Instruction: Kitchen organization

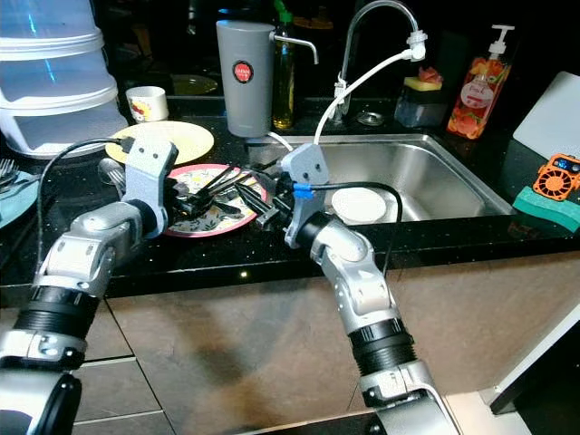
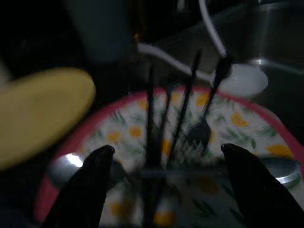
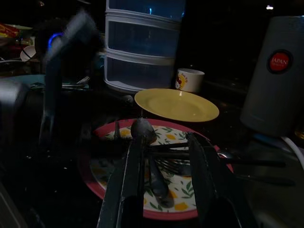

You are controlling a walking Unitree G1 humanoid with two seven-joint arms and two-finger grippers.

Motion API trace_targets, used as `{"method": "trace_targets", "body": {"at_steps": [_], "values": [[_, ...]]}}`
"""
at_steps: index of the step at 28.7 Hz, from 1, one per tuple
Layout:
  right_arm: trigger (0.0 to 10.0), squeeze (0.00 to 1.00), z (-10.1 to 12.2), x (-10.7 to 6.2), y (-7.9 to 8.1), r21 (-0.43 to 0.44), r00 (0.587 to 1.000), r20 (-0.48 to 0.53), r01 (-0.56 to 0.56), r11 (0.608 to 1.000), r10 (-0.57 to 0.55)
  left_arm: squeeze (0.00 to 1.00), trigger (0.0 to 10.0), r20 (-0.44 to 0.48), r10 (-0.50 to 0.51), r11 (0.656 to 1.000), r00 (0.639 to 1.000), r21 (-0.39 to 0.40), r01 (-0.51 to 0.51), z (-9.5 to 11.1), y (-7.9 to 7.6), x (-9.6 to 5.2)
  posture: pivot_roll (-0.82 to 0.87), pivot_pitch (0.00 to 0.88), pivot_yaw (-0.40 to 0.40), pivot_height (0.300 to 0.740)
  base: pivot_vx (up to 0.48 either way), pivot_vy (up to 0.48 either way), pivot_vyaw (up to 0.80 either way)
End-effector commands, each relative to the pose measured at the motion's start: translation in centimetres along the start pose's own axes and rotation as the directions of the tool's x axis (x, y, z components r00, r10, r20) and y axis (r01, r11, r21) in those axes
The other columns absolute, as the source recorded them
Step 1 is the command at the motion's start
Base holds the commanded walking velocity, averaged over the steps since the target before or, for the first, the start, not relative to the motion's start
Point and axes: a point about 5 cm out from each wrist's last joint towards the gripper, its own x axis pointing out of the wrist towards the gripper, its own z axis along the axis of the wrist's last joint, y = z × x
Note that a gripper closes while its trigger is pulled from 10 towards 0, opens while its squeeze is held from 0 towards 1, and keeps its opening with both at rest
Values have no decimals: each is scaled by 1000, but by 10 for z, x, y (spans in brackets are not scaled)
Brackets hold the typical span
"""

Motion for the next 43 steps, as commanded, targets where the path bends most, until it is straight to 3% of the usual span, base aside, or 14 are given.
{"method": "trace_targets", "body": {"at_steps": [1, 3, 5, 10, 17, 20, 25, 30, 37, 43], "values": [[10000, 0, 1, -2, 2, 8, 1000, -9, -7, 1000, 7, 0, 10000, 33, -48, 994, 998, 101, 45, 9, 5, 0, 20, 45, -64, 740, 0, 0, 0], [10000, 0, 2, -3, 3, 12, 1000, -12, -9, 1000, 9, 0, 10000, 27, -40, 985, 999, 169, 35, 14, 17, -3, 20, 44, -63, 740, 0, 0, 0], [10000, 0, 3, -3, 3, 20, 1000, -12, -15, 1000, 15, 0, 10000, 21, -33, 984, 999, 178, 29, 19, 26, -5, 21, 42, -63, 740, 0, 0, 0], [10000, 0, 1, -5, 5, 36, 999, -32, -22, 999, 23, 0, 10000, 3, -140, 977, 990, 161, 138, 19, 34, -8, 21, 39, -65, 740, 0, 0, 0], [10000, 0, -1, -8, 11, 78, 996, -52, -72, 994, 76, 0, 10000, -43, -323, 941, 946, 94, 325, 17, 47, -15, 23, 38, -68, 740, 0, 0, 0], [10000, 0, -2, -11, 16, 111, 991, -60, -113, 987, 120, 0, 10000, -60, -340, 933, 938, 105, 345, 20, 52, -15, 19, 38, -70, 740, 0, 0, 0], [10000, 0, -4, -15, 22, 140, 985, -68, -145, 980, 156, 0, 10000, -76, -398, 911, 914, 83, 403, 20, 51, -13, 17, 34, -66, 740, 0, 0, 0], [10000, 0, -5, -18, 24, 151, 984, -73, -150, 977, 162, 0, 10000, -159, -407, 893, 899, 138, 429, 12, 46, -9, 14, 28, -57, 740, 0, 0, 0], [10000, 0, -4, -21, 26, 164, 984, -75, -150, 975, 164, 0, 10000, -205, -361, 886, 910, 230, 403, 8, 42, -3, 12, 25, -50, 740, 0, 0, 0], [10000, 0, -4, -23, 27, 168, 983, -77, -152, 974, 166, 0, 10000, -199, -363, 883, 910, 240, 404, 4, 38, 0, 9, 22, -48, 740, 0, 0, 0]]}}
